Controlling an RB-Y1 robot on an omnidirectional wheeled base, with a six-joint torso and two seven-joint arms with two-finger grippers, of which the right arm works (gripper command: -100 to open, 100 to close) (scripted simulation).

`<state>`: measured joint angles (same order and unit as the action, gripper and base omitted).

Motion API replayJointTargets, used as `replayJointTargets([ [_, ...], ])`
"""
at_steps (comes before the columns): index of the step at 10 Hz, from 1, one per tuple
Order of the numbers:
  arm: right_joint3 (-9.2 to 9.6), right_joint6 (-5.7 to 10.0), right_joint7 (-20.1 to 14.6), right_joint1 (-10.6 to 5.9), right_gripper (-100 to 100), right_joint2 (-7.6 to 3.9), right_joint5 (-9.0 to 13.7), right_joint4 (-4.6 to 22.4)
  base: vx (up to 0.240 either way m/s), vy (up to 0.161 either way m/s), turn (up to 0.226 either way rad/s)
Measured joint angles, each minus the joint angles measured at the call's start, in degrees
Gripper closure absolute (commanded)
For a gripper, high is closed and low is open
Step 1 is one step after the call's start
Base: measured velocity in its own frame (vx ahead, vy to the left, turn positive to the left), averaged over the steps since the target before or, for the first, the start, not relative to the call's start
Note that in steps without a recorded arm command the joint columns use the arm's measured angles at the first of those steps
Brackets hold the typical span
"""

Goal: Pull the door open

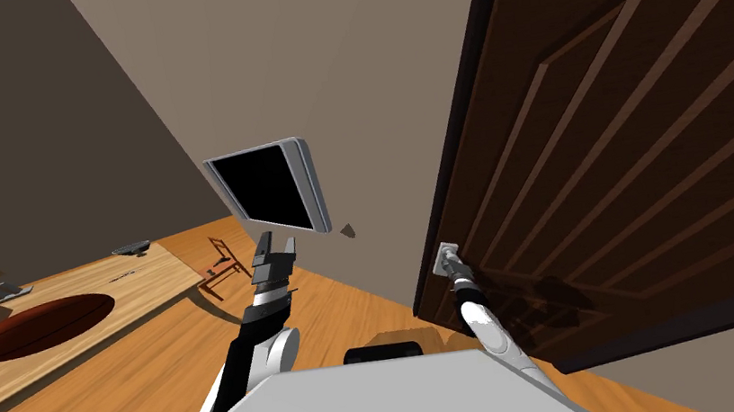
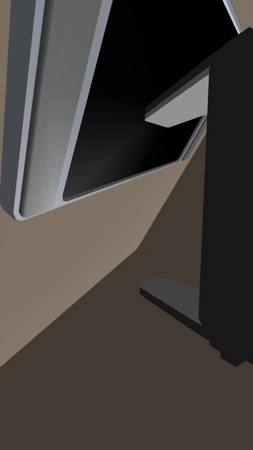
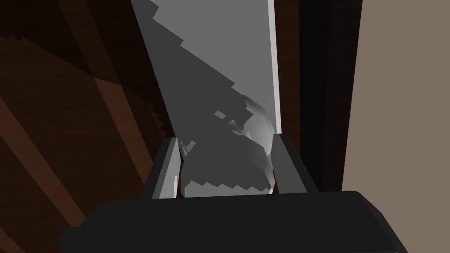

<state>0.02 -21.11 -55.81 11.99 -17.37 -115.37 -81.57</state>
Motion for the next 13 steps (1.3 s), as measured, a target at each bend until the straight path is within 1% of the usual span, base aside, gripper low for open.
replayJointTargets([
  [3,0.06,1.08,-1.1,-0.75,100,-0.09,3.6,0.8,-0.039,0.001,0.012],
  [4,-0.16,1.73,-1.3,-1.05,100,0.04,5.2,0.9,-0.031,-0.003,0.010],
  [5,-0.19,2.12,-1.6,-1.26,100,0.01,6.3,1.0,-0.037,-0.002,0.018],
  [7,-0.30,3.14,-2.5,-1.82,100,-0.18,9.3,1.4,-0.044,-0.006,0.016],
  [8,-0.09,3.49,-3.4,-2.36,100,-0.47,10.7,2.1,-0.045,-0.002,0.015],
  [9,-0.50,4.20,-3.2,-2.34,100,0.06,12.5,1.8,-0.048,0.004,0.019],
  [10,-1.30,5.73,-2.6,-2.53,100,0.32,14.8,1.5,-0.042,0.003,0.013],
  [11,-1.07,6.23,-3.1,-3.16,100,0.11,16.4,2.3,-0.055,0.009,0.024],
  [12,-0.40,6.41,-4.3,-3.53,100,0.28,17.8,3.3,-0.051,0.002,-0.010],
  [13,-0.04,6.55,-5.4,-3.33,-100,0.10,19.1,3.9,-0.045,0.013,-0.016],
])
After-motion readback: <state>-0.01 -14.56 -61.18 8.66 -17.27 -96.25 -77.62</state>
